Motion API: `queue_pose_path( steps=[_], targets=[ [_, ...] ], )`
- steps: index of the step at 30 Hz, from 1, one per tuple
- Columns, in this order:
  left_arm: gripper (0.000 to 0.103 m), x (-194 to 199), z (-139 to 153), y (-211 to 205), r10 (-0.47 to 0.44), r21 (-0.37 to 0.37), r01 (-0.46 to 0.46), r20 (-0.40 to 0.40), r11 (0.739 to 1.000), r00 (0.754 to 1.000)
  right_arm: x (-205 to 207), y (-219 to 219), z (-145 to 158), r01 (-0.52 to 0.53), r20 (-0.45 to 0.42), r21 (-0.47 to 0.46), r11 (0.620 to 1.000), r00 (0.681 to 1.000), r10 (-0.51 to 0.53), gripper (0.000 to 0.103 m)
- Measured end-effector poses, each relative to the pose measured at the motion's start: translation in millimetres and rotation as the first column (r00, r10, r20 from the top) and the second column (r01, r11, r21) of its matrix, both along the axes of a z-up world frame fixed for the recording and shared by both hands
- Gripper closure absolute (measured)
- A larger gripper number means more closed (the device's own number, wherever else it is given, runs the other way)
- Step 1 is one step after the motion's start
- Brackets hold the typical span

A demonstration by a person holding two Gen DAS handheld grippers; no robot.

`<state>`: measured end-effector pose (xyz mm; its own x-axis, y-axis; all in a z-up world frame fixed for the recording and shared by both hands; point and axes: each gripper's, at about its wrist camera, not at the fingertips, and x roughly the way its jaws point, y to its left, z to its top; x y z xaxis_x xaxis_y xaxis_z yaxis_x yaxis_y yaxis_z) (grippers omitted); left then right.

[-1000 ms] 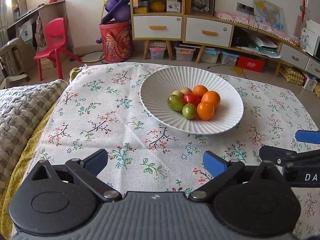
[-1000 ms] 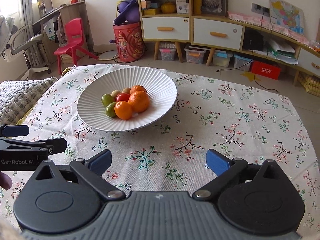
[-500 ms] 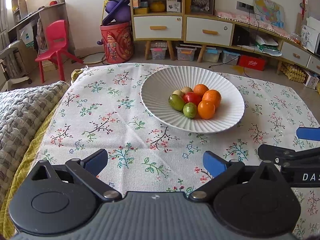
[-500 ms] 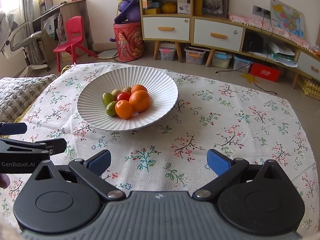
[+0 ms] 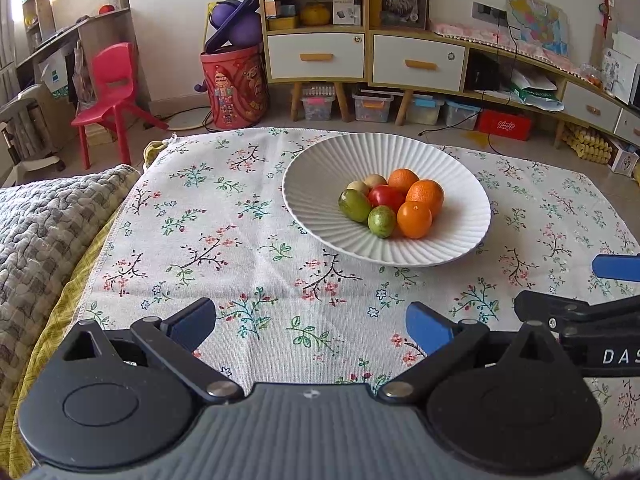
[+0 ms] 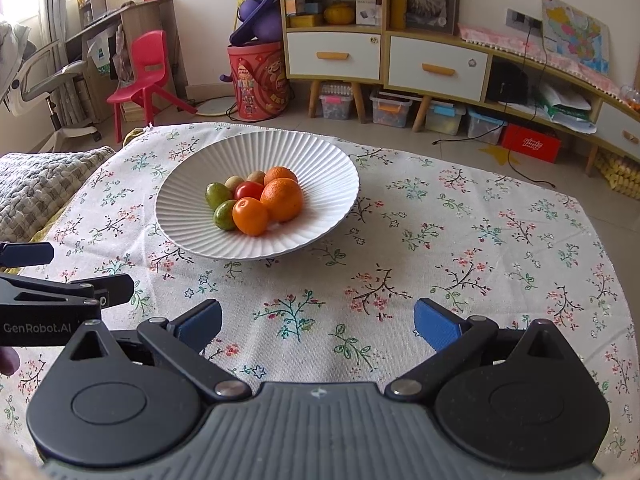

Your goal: Organize fruits

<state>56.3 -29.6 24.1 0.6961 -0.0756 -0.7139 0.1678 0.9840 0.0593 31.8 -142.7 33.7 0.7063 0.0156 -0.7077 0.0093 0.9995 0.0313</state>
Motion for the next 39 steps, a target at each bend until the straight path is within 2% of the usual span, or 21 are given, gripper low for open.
queue_pose_path(
  steps=[39],
  targets=[
    [0.011, -0.9, -1.8, 3.1, 0.019, 0.012, -0.019, 0.000, 1.000, 1.000, 1.2, 0.7, 0.1, -0.005, 0.001, -0.008, 1.000, 1.000, 0.005, 0.001]
  ],
)
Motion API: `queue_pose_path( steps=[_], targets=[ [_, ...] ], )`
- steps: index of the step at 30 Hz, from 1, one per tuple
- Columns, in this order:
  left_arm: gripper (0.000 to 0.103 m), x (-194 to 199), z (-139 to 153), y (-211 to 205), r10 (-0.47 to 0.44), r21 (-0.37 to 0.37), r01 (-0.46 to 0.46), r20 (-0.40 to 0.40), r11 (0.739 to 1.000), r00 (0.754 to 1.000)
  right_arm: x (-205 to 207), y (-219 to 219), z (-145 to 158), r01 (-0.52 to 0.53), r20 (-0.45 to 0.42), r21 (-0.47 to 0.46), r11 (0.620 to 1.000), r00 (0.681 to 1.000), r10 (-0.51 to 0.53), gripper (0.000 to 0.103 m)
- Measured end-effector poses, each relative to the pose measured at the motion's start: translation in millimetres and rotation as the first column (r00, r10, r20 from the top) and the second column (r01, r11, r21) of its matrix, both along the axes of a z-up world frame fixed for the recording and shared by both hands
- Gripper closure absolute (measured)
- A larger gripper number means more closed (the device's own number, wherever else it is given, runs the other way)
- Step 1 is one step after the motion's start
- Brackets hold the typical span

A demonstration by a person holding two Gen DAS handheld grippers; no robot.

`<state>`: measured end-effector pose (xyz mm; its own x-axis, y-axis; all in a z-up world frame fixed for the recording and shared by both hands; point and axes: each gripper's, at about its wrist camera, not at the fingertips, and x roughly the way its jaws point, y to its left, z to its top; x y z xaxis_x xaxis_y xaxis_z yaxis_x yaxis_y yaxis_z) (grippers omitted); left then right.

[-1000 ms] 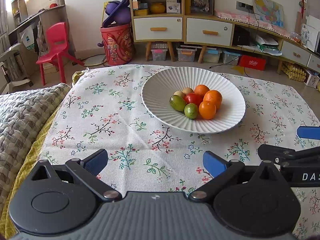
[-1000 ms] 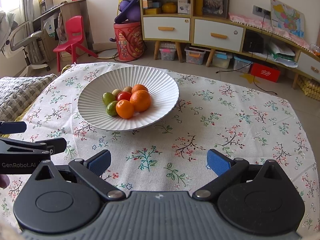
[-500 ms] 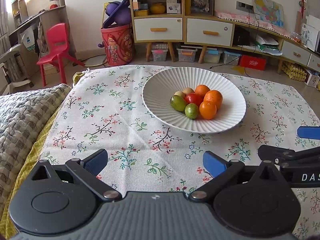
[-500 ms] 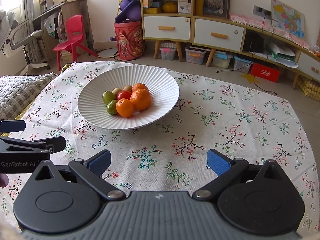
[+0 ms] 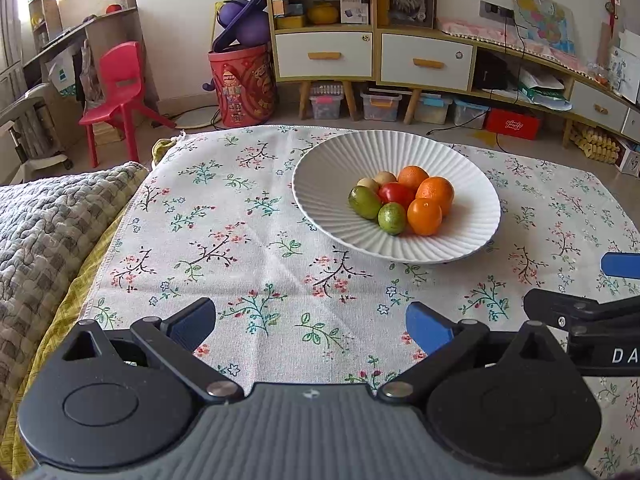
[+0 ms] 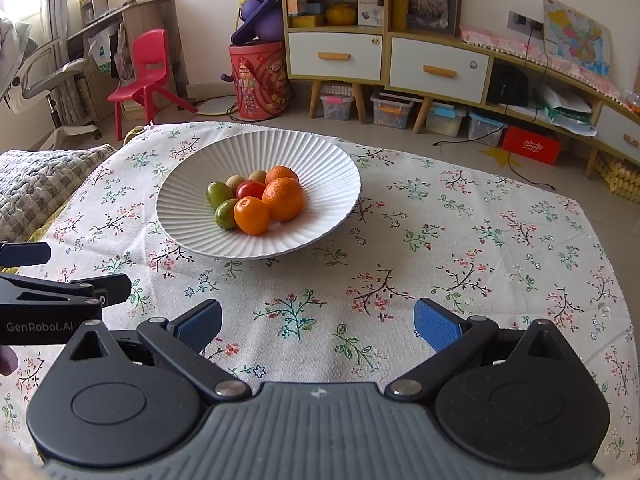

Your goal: Organize fruits

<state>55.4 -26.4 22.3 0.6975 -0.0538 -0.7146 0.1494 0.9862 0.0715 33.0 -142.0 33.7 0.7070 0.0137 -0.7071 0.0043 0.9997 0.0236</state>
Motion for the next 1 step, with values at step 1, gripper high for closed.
queue_pose_path(
  steps=[1],
  targets=[
    [0.011, 0.1, 0.0, 0.2, -0.004, -0.003, 0.004, -0.002, 1.000, 1.000, 0.0, 0.1, 0.1, 0.001, 0.000, 0.000, 1.000, 1.000, -0.001, 0.001]
  ],
)
